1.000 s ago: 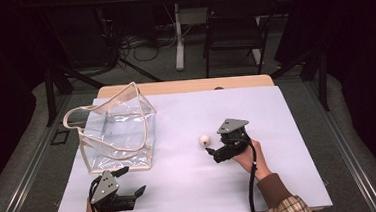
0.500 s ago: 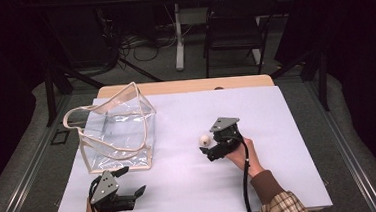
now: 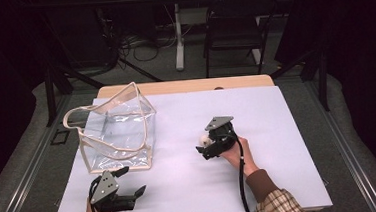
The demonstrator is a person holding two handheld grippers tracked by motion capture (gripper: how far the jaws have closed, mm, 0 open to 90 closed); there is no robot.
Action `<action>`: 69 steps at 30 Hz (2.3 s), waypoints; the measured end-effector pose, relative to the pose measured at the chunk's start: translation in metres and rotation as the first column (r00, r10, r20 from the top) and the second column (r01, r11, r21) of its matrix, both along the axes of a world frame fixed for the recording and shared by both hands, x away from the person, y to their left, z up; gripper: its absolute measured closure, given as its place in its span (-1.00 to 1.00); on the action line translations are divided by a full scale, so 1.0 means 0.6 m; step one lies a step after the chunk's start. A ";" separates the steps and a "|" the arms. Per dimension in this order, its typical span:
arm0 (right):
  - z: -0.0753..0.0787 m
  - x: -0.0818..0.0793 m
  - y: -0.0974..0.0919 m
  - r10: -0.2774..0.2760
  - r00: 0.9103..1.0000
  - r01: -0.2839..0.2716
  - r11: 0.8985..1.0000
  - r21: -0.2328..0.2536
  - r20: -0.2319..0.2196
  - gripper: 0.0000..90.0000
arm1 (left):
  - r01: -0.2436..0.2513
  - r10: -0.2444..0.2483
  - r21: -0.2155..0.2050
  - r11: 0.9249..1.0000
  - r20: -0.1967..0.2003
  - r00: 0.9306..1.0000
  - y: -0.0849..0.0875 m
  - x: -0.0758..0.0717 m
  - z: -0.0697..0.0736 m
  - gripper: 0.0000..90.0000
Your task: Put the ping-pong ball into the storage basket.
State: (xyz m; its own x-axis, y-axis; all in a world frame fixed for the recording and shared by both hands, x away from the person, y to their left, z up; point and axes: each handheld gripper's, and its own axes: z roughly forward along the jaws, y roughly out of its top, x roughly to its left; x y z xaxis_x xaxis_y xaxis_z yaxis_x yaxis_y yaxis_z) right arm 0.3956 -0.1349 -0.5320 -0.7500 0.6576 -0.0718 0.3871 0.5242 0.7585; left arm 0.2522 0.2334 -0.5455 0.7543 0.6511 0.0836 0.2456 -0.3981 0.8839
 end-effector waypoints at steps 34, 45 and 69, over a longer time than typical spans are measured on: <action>-0.031 0.021 0.021 -0.083 0.993 0.076 0.993 -0.086 -0.080 0.11 | 0.001 -0.001 0.001 1.000 0.000 1.000 0.001 0.000 0.001 -0.64; -0.016 0.016 0.017 -0.084 0.995 0.079 0.994 -0.076 -0.055 0.12 | -0.002 0.002 0.001 1.000 0.001 1.000 0.002 -0.001 0.001 -0.64; 0.039 -0.001 0.013 -0.070 0.998 0.070 0.995 -0.071 -0.001 0.12 | -0.003 0.003 -0.001 1.000 0.001 1.000 0.002 -0.001 0.001 -0.64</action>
State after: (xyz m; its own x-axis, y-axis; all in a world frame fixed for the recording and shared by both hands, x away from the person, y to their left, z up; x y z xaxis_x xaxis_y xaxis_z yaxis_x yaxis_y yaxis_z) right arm 0.3953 -0.1272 -0.5088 -0.7024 0.7021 -0.1172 0.4276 0.5478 0.7191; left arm 0.2517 0.2345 -0.5448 0.7526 0.6532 0.0835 0.2457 -0.3961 0.8847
